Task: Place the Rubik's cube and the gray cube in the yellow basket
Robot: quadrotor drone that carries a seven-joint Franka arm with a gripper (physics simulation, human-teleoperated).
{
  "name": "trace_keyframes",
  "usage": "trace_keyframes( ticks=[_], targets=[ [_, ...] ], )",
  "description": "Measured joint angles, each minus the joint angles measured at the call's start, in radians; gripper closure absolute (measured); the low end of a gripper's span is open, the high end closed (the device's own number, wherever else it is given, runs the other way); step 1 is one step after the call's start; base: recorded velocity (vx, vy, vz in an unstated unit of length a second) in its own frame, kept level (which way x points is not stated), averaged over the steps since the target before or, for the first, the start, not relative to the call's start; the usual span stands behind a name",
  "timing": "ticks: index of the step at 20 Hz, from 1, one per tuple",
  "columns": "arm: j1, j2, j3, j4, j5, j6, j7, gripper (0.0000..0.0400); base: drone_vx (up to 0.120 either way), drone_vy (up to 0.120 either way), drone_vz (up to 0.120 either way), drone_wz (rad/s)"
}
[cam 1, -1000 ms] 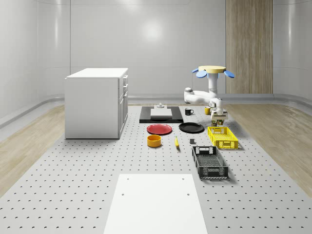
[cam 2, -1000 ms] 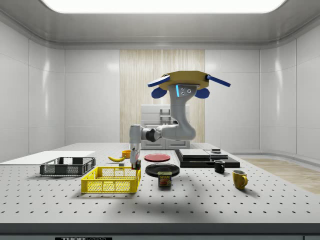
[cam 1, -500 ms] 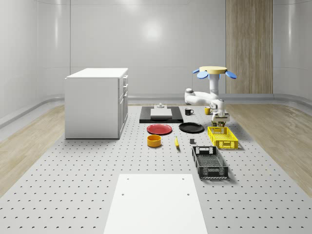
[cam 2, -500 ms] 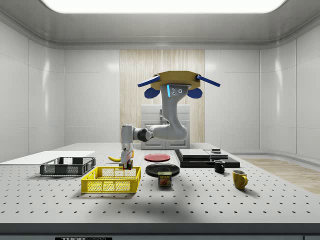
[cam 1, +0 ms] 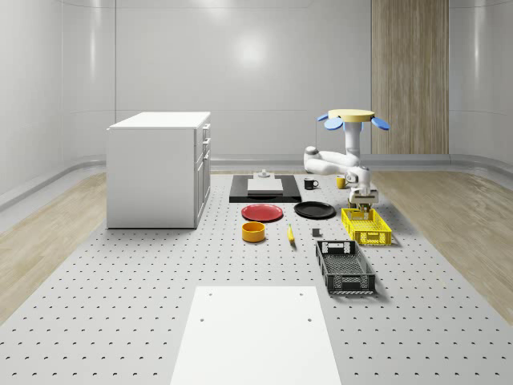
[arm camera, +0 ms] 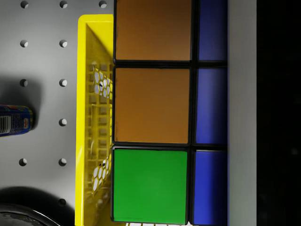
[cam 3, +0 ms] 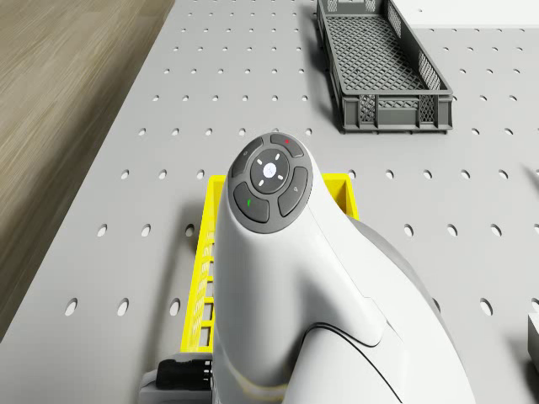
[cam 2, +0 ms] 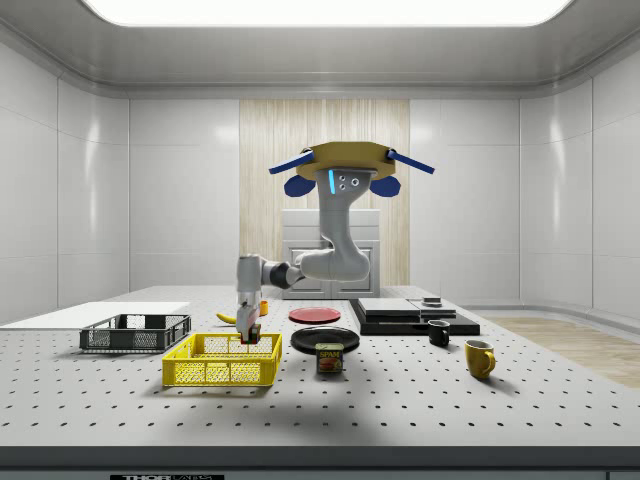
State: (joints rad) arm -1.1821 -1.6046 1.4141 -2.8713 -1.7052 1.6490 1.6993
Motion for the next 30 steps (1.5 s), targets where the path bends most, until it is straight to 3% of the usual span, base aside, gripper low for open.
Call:
trace_keyframes(
  ticks=[4, 13, 15, 21, 30],
  targets=[
    [-0.007, -0.001, -0.050, 0.008, -0.047, 0.015, 0.002, 0.0079, 0.000, 0.000, -0.100, 0.000],
    [-0.033, 0.005, -0.179, 0.040, -0.170, 0.054, 0.006, 0.0079, 0.000, 0.000, 0.000, 0.000],
    [0.007, -0.002, -0.214, 0.061, -0.195, 0.107, -0.102, 0.0058, 0.000, 0.000, 0.000, 0.000],
    [-0.023, 0.014, -0.223, 0.054, -0.216, 0.071, -0.024, 0.0014, 0.000, 0.000, 0.000, 0.000],
    [-0.006, 0.024, -0.098, 0.016, -0.105, 0.004, -0.005, 0.0001, 0.000, 0.000, 0.000, 0.000]
  ],
)
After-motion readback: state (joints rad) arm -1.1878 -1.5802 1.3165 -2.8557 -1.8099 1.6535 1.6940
